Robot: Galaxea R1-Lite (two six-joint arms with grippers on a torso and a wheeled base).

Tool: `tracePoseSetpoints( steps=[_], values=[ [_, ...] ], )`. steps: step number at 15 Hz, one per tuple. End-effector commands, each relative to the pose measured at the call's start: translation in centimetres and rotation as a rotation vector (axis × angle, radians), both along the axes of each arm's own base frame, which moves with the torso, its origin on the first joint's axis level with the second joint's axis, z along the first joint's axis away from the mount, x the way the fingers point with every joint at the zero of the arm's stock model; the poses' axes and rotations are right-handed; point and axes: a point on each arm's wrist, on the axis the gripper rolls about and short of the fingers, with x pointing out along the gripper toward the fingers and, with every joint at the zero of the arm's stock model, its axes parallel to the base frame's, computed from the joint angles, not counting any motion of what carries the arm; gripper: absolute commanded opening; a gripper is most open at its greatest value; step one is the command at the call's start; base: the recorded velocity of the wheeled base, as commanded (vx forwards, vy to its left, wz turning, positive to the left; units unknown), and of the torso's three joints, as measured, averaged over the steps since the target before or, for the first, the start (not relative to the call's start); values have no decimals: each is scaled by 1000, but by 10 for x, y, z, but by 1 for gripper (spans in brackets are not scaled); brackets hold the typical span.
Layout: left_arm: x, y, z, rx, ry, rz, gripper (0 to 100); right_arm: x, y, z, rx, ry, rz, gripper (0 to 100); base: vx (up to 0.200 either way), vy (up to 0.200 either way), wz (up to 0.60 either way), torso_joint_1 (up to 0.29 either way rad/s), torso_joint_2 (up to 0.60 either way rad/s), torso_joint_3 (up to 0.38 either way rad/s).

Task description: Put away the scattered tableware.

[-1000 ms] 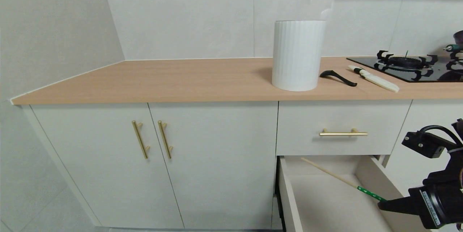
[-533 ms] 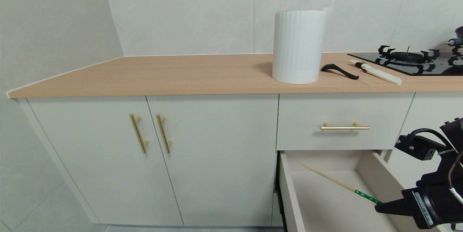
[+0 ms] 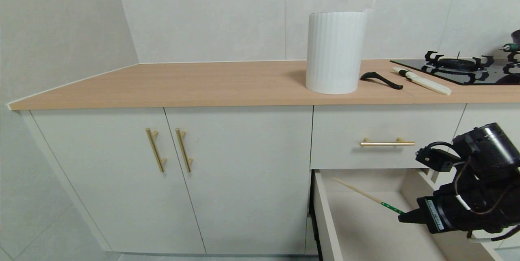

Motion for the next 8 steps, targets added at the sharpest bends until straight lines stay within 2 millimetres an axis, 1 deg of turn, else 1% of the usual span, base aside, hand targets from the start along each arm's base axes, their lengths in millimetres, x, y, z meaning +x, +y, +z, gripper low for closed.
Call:
tracePoseSetpoints(
  steps=[1, 2, 5, 8],
  values=[
    [0, 0, 0, 0, 1, 2, 100, 37, 0, -52, -39, 136, -44, 0, 0, 0, 0, 0, 0, 0],
    [0, 0, 0, 0, 1, 0, 100, 43, 2, -63, -44, 153, -47, 0, 0, 0, 0, 0, 0, 0],
    [0, 0, 0, 0, 1, 0, 100, 65, 7, -106, -85, 189, -117, 0, 0, 0, 0, 0, 0, 0],
    [0, 0, 0, 0, 1, 0, 100, 73, 16, -131, -100, 186, -149, 0, 0, 0, 0, 0, 0, 0]
  ],
)
